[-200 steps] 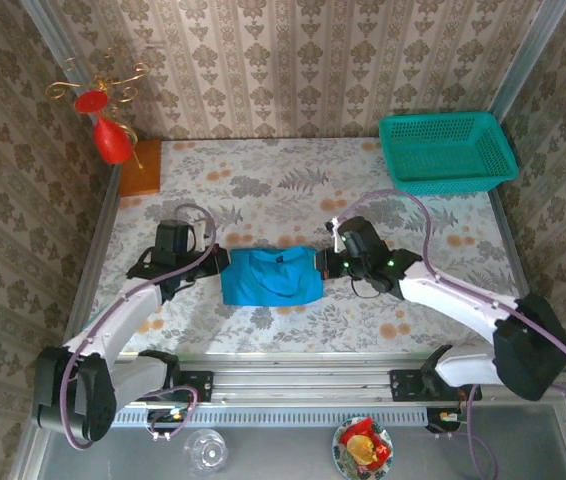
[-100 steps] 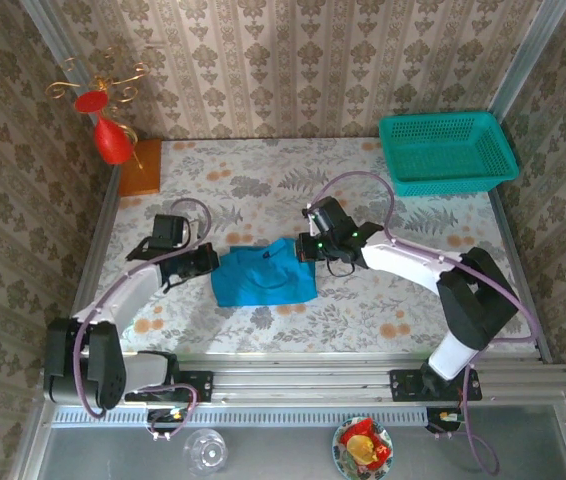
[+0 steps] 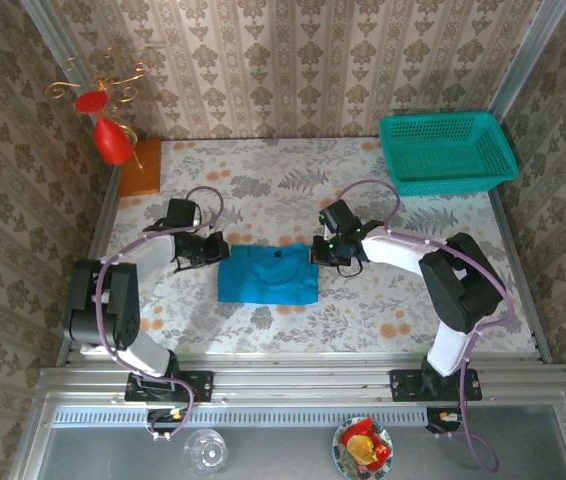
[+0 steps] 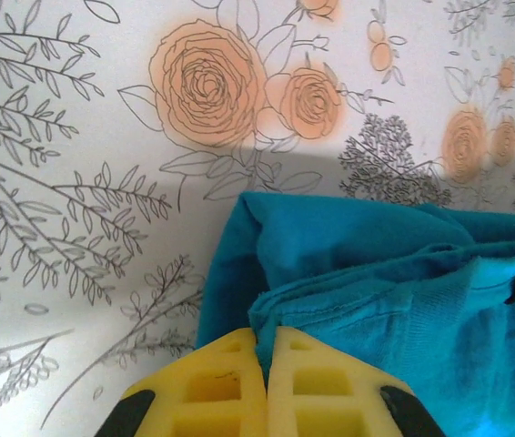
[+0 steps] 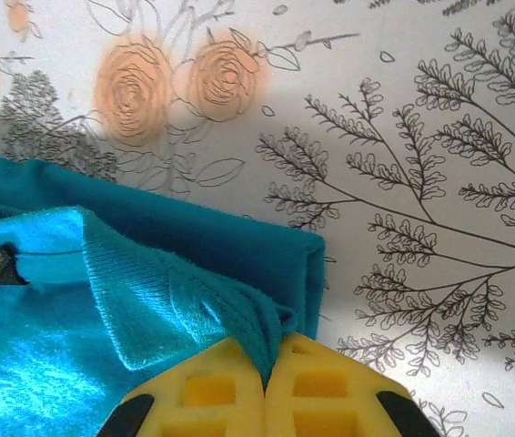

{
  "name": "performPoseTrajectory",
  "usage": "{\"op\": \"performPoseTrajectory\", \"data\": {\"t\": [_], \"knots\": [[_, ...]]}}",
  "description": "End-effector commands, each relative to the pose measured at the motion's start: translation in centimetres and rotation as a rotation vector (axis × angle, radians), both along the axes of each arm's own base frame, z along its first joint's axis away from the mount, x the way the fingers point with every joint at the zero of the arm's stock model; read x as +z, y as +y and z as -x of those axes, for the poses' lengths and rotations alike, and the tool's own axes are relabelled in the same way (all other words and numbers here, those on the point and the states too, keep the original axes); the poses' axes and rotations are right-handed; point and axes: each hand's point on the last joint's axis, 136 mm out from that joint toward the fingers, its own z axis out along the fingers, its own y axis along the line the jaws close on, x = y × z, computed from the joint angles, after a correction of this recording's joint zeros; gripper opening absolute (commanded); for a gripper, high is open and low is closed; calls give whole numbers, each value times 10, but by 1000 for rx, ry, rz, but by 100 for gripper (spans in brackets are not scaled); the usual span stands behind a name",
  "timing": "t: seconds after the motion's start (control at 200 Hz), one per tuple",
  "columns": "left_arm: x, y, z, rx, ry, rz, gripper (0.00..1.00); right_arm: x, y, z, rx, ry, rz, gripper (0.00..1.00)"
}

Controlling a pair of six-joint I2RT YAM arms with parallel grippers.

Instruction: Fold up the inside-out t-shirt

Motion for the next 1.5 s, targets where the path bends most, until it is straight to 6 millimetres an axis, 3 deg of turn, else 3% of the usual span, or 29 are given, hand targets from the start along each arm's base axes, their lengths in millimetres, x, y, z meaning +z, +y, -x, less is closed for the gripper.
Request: {"op": "performPoseTrajectory", "data": {"t": [0.0, 0.215, 0.48, 0.635, 0.95, 1.21, 1.295, 1.43, 1.495], "knots": [[-1, -2, -19, -29, -29, 5, 0, -16, -9, 9, -6, 71, 40, 0], [-17, -1, -29, -36, -2, -20, 0, -24, -12, 13, -13, 99, 52, 0], [28, 0, -36, -8, -157, 1, 0, 0, -14, 13, -21, 53, 42, 0], [35, -8, -43, -48, -171, 32, 0, -8, -19, 10, -34, 69, 79, 0], [-9, -17, -63, -80, -44, 32, 3, -30, -31, 15, -85, 115, 143, 0], [-15, -14, -61, -74, -22, 12, 4, 12, -27, 11, -92, 18, 76, 0], [-12, -12, -61, -66, -27, 3, 9, 1, -33, 7, -107, 42, 89, 0], [10, -10, -61, -55, -69, 1, 28, -18, -36, -1, -92, 87, 129, 0], [24, -3, -59, -39, -91, -25, 35, -17, -37, -5, -71, 95, 150, 10]]}}
